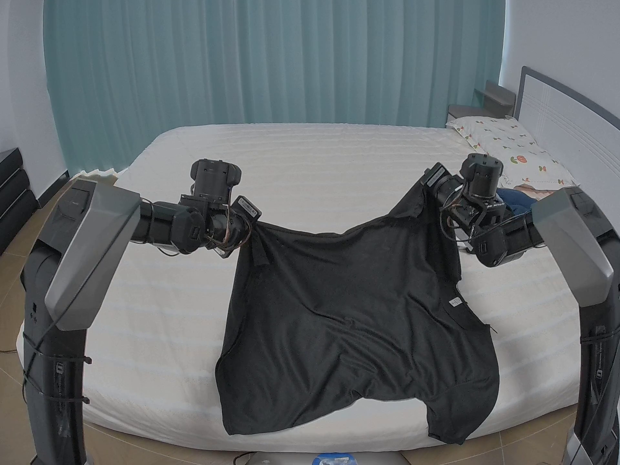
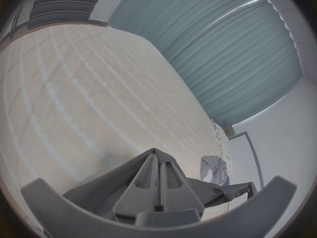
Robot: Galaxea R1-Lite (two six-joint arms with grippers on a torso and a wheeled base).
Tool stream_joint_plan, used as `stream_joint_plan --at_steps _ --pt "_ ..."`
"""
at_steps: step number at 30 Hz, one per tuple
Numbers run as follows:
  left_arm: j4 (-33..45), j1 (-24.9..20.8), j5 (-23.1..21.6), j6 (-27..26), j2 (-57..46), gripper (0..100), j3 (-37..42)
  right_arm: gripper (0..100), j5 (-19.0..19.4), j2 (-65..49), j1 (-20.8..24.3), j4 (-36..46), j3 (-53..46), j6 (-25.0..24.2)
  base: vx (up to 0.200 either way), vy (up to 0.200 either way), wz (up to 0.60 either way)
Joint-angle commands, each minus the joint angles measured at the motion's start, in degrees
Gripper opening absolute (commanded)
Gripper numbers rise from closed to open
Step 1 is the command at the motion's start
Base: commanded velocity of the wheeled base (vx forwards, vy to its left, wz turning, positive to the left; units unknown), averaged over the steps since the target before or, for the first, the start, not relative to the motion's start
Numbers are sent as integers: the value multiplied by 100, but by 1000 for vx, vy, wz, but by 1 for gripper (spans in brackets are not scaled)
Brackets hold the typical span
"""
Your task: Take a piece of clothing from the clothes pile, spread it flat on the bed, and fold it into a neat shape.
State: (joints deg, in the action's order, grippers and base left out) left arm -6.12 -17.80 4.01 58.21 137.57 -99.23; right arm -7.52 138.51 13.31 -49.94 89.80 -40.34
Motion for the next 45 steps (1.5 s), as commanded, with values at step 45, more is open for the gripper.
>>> stream_joint_plan --at_steps 45 --pt "-1735 198 -1333 -565 -2314 100 5573 100 2853 -2205 -1700 -560 -6457 931 0 0 0"
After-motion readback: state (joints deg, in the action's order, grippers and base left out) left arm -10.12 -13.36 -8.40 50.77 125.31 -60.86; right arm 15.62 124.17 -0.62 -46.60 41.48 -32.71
